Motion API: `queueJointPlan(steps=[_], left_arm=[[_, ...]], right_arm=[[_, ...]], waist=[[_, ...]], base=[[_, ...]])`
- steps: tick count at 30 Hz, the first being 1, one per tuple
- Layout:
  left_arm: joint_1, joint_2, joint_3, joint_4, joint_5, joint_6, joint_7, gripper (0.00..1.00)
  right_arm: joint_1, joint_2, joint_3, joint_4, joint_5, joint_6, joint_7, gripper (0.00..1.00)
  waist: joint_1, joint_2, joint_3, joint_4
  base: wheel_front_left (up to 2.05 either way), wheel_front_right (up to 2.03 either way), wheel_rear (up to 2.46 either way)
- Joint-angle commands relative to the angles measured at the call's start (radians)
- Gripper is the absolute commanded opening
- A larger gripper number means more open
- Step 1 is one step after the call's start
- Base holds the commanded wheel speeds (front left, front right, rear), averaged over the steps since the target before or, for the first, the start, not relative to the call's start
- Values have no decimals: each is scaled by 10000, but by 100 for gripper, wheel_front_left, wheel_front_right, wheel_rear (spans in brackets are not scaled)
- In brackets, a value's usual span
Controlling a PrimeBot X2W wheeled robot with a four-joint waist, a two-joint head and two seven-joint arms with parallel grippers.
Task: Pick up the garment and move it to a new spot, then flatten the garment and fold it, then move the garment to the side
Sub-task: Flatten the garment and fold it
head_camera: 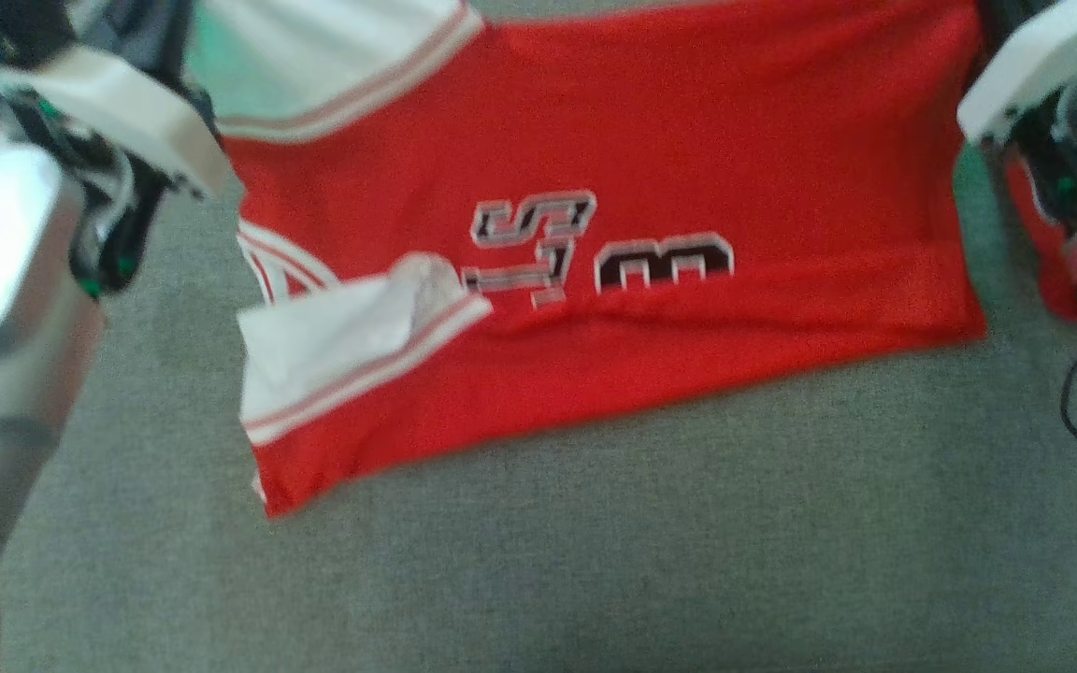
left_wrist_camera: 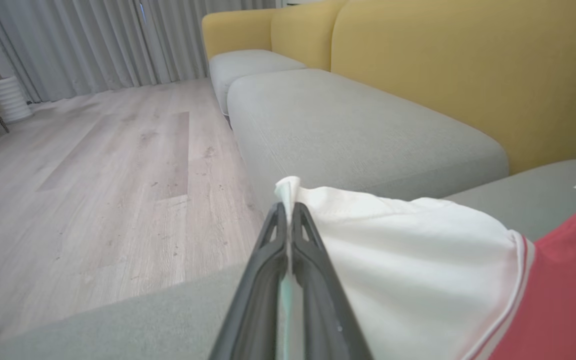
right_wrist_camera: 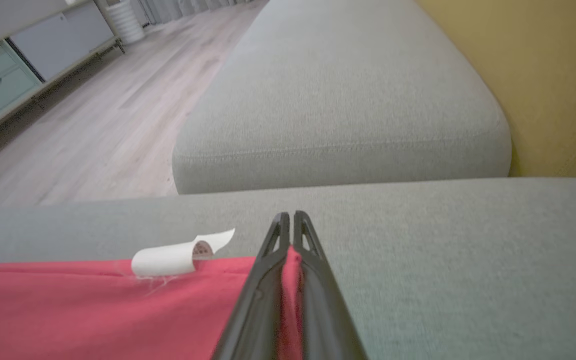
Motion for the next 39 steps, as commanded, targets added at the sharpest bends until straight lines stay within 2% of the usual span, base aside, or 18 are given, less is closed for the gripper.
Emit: queueJointPlan(steps=[1,6,11,19,24,30,39], left_arm=[[-792,318,510,109,110,-66,-245,0],[-1504,-105,443,1114,254,-259,-820,0],[-1417,-420,95,1737,257,-569,-1161,0],[-472,-329,-604,1532,-118,-819,-1090,0],[416,176,-1291,503,-699,-848,-612,0],[1438,1200,-1796,-1036,-1549,-851,87,0],[2726,2473,-2469,-3158,-2681,-833,1971,0]], right_arm=[[-501,111,-10,-164,142,65,-257,0],[-1067,353,19,221,298,65,-756,0],[-916,389,237,522,623,65,-990,0],[-139,-47,793,539,1247,65,-856,0],[559,-561,1332,253,1761,65,-441,0],[1299,-1204,2029,-191,2357,65,290,0],[2051,-2097,3229,-896,2899,65,1594,0]], waist=[[-1,0,118,-81],[-1,0,205,-96],[-1,0,-4,54],[-1,0,-541,289],[-1,0,-965,412],[-1,0,-1431,453],[-1,0,-1900,419]], base=[[0,0,0],[0,0,0],[0,0,0],[0,0,0],[0,0,0],[0,0,0],[0,0,0]])
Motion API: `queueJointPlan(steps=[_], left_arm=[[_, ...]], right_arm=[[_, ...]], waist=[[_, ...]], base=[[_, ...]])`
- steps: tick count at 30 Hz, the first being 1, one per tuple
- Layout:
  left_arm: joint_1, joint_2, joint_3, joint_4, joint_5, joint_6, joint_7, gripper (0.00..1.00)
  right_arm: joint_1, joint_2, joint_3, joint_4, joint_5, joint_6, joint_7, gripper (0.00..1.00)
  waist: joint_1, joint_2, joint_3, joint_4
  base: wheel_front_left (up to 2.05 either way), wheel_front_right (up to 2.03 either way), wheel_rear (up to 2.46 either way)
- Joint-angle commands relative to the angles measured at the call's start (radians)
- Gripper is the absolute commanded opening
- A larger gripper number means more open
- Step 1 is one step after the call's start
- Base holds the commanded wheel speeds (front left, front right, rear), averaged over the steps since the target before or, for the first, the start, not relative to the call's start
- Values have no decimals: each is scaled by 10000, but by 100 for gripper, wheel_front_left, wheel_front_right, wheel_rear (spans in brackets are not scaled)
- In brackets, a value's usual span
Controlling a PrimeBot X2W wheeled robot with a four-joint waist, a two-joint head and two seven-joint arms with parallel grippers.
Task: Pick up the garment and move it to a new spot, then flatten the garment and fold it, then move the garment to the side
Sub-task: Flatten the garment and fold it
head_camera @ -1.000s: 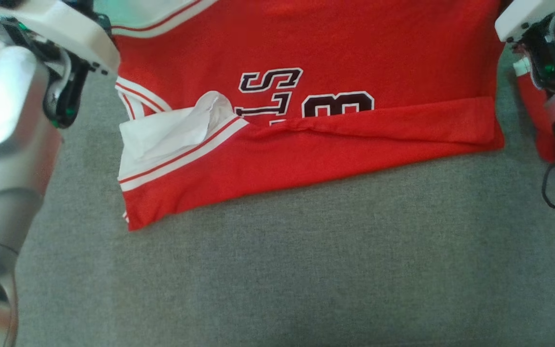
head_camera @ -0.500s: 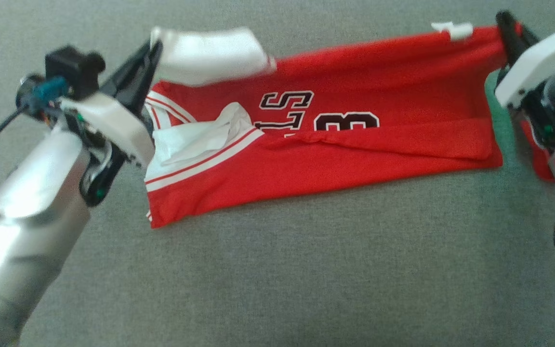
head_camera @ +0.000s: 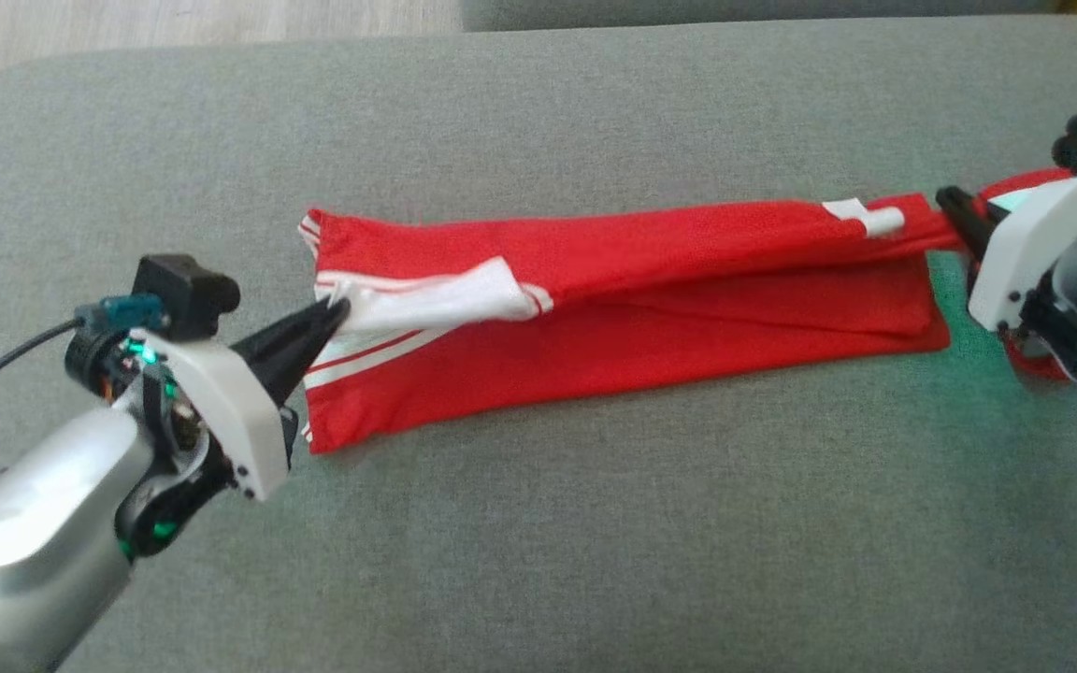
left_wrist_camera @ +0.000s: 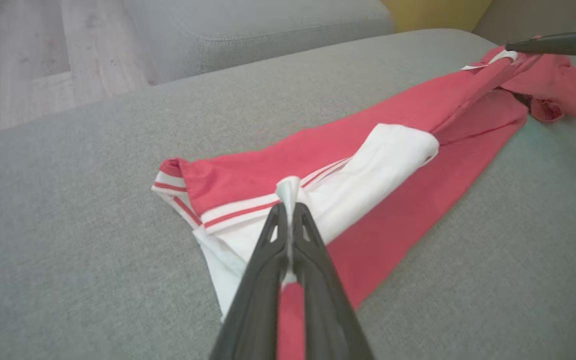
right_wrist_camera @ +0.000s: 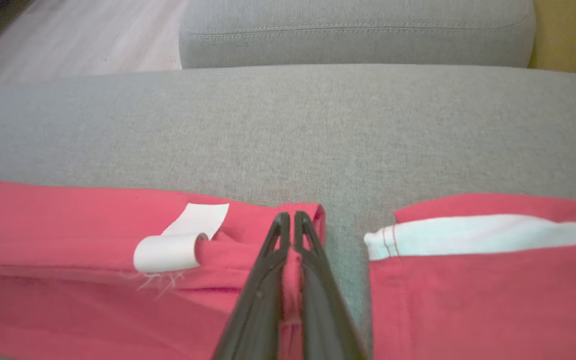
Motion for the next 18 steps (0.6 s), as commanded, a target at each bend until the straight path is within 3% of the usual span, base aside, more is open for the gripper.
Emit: queueJointPlan(steps=[1,8,15,16,17,18], left_arm=[[-379,537,439,-325,-64,54,79,0],[-152,859,113,-930,-58,311,813,0],[-57,730,-138,-742,-69,400,1147,0],[-60,710,-158,-690,-46,427,1160,45],[-88,689,-158,-637,29,479,1106,100],[-124,658,-122,-576,115,564,987,100]], right_arm=[[97,-304,100,-251,71,65,63,0],[205,-660,778,-515,352,65,957,0],[237,-772,1092,-481,697,65,1512,0],[231,-725,1057,-346,768,65,1591,100],[207,-664,1051,-344,822,65,1599,100],[150,-615,952,-327,900,65,1472,100]], waist=[[3,0,9,0],[3,0,211,-43],[3,0,378,-133],[3,0,383,-153],[3,0,387,-174],[3,0,387,-194]], base=[[0,0,0],[0,0,0],[0,0,0],[0,0,0],[0,0,0],[0,0,0]])
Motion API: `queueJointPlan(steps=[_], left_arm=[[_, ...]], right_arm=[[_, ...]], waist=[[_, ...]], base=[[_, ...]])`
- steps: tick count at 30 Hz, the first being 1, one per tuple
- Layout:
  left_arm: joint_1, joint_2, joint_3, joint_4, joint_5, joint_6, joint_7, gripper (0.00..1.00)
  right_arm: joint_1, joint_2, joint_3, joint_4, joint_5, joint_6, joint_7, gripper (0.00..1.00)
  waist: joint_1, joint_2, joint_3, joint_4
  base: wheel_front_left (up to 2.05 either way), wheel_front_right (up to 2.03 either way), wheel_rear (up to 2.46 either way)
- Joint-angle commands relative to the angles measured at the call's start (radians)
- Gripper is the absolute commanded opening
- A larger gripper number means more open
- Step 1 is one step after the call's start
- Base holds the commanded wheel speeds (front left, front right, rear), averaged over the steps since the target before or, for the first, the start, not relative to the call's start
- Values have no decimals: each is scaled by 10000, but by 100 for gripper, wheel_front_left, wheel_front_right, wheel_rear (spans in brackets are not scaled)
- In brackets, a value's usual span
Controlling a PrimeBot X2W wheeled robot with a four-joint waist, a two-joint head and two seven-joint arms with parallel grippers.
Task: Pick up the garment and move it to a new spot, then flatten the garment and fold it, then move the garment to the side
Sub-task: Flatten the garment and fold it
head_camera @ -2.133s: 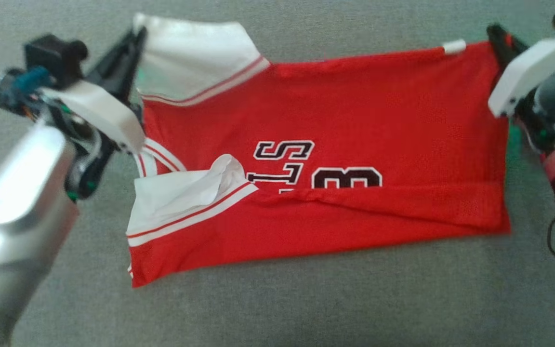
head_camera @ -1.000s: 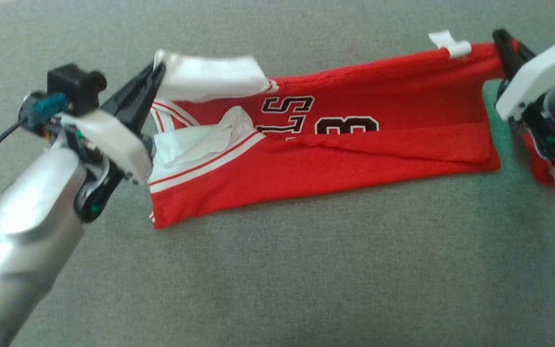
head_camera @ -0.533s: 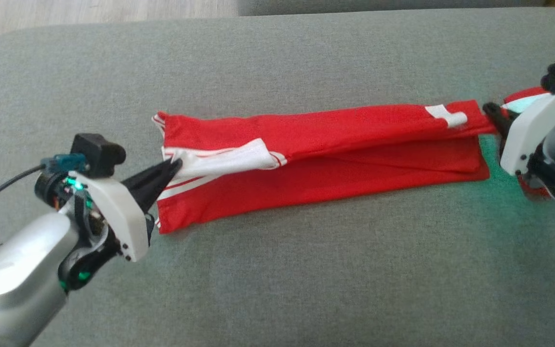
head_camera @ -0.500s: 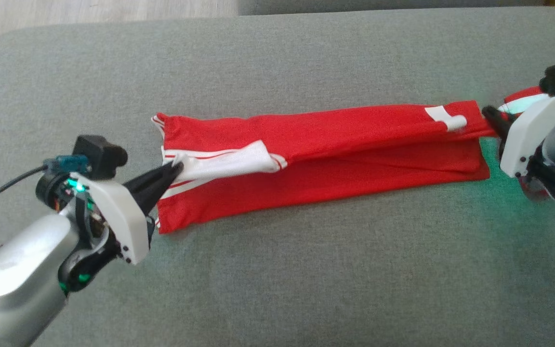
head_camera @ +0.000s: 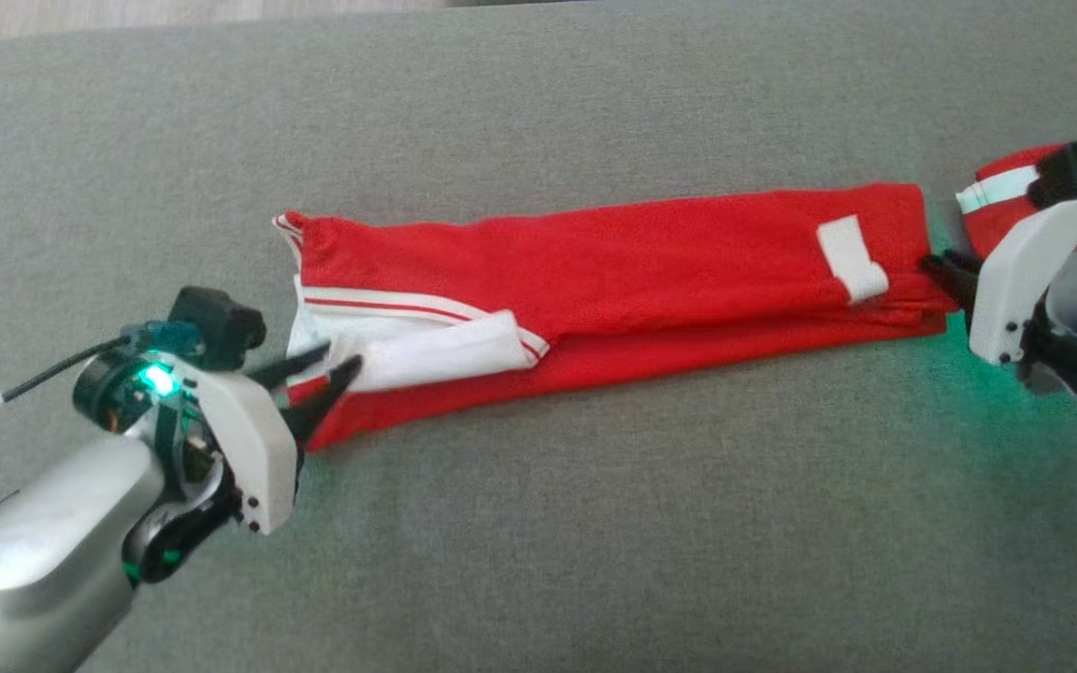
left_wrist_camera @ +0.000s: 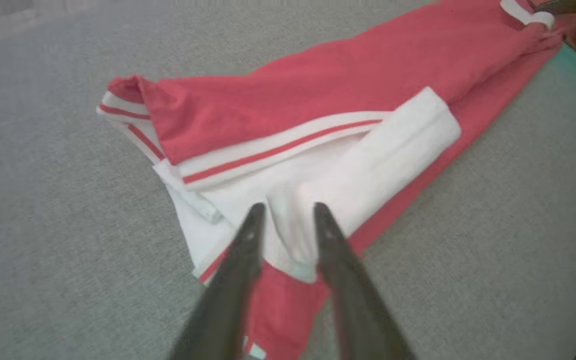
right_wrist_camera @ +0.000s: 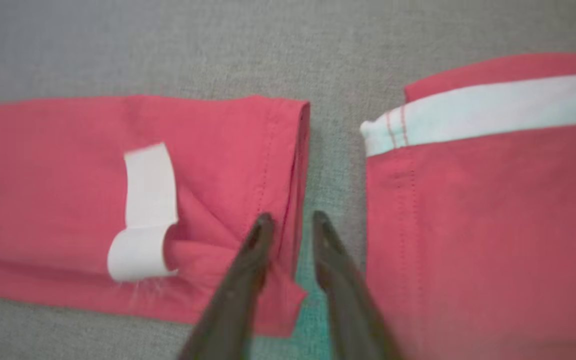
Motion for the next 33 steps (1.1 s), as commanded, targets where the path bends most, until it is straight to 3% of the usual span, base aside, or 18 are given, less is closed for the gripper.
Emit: queueJointPlan(steps=[1,3,6,14,20,25,33], left_arm=[[-329,301,563,1,204,230,-337,100],[-353,250,648,69,243,337,-514,100],[-422,21,1160,328,270,829,-1422,100],[-228,-1020,2882,746,251,2071,-5080,100],[611,-1899,4475,362,868,2558,-5651,100],[2313,-3048,5823,-43,2109,2374,-5658,100],[4080,-4712,7168,445,3824,1227,-5660,100]], right_arm=[[4,-142,-290,-93,223,65,-349,100],[-58,-94,-403,-69,291,65,-515,100],[-253,63,-750,-113,496,65,-1059,100],[-547,677,-1774,-961,617,65,-3706,100],[-66,1377,-2334,-1244,-251,65,-6189,100],[900,2367,-3271,-972,-1537,65,-6815,100],[3466,4241,-6056,-1887,-4759,65,-6838,100]], waist=[[0,0,-16,-49],[0,0,-39,-66],[0,0,-158,-122],[0,0,-721,-216],[0,0,-1202,-202],[0,0,-1404,-155],[0,0,-1231,17]], base=[[0,0,0],[0,0,0],[0,0,0],[0,0,0],[0,0,0],[0,0,0],[0,0,0]])
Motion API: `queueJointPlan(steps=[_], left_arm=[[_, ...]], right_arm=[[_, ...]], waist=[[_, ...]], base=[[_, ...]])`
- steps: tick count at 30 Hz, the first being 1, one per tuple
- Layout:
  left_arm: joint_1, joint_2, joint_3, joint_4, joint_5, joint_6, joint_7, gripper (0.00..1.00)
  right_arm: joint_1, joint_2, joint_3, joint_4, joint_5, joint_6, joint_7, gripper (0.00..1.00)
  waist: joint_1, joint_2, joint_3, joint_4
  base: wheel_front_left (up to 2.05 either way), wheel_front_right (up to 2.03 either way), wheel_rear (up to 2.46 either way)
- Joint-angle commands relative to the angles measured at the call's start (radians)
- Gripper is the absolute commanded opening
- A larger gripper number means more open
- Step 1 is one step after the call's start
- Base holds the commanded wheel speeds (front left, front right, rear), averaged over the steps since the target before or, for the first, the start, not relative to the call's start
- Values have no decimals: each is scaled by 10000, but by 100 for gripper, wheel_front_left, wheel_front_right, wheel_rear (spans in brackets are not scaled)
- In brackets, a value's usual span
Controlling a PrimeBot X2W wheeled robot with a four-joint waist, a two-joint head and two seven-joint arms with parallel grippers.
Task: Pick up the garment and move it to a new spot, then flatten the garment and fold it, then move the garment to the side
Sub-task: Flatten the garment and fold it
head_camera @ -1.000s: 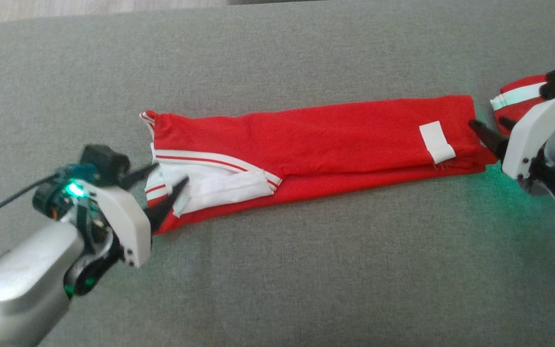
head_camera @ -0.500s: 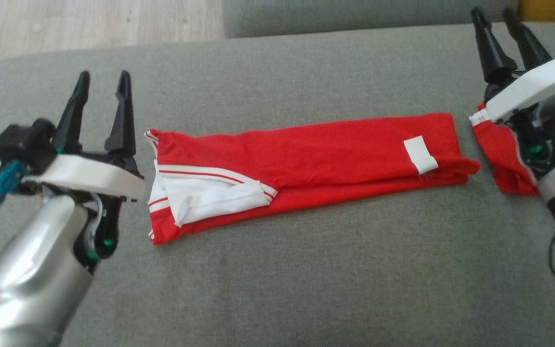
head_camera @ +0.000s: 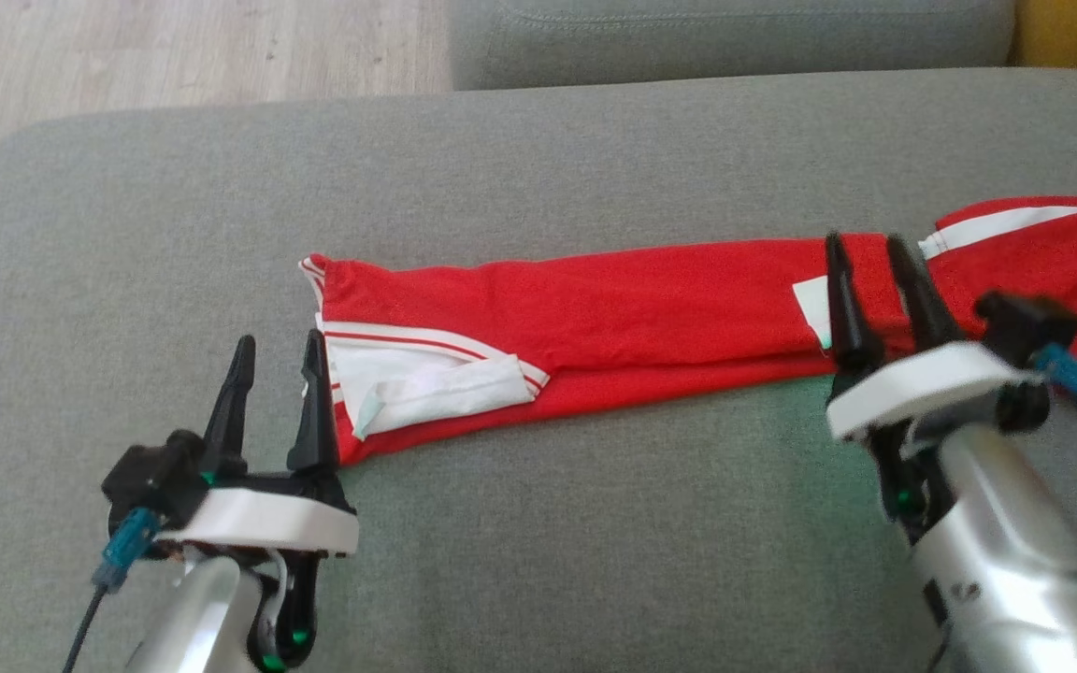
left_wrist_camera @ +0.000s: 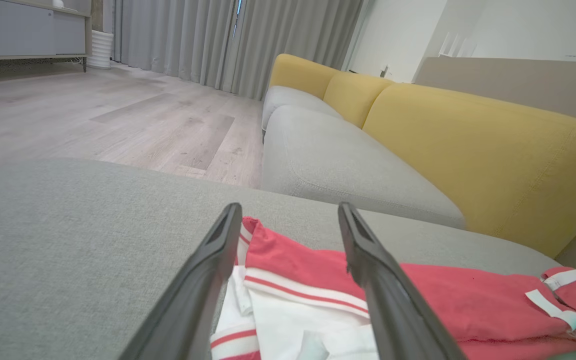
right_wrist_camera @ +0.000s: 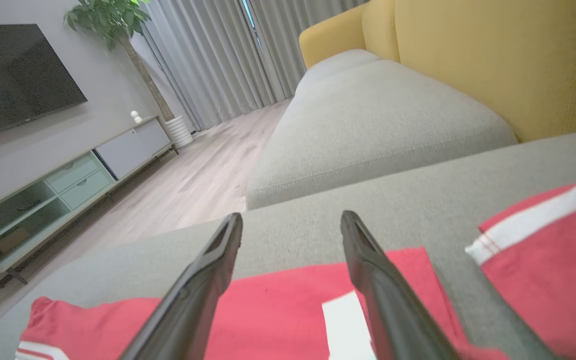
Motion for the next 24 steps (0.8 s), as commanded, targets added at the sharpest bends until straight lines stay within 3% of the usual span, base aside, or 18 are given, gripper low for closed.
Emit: queueJointPlan(steps=[1,11,20,24], left_arm=[[-374,0,632,-291,225,-176,-52,100],[-597,-741,1520,88,1362,-1192,-52,100],[-802,-1098,1690,299,1768,-1544,-52,100],[-916,-1188,1761,332,1854,-1617,-53,100]], right_arm=[[-117,177,-77,-441,-317,65,-106,100],[-382,424,-2130,380,-2168,65,2,100],[-1021,831,-4497,2254,-3468,65,776,100],[-1245,1006,-4954,3015,-3786,65,1101,100]], waist=[[1,-1,93,69],[1,-1,500,346],[1,-1,861,515],[1,-1,1003,564]], base=[[0,0,0],[0,0,0],[0,0,0],[0,0,0]])
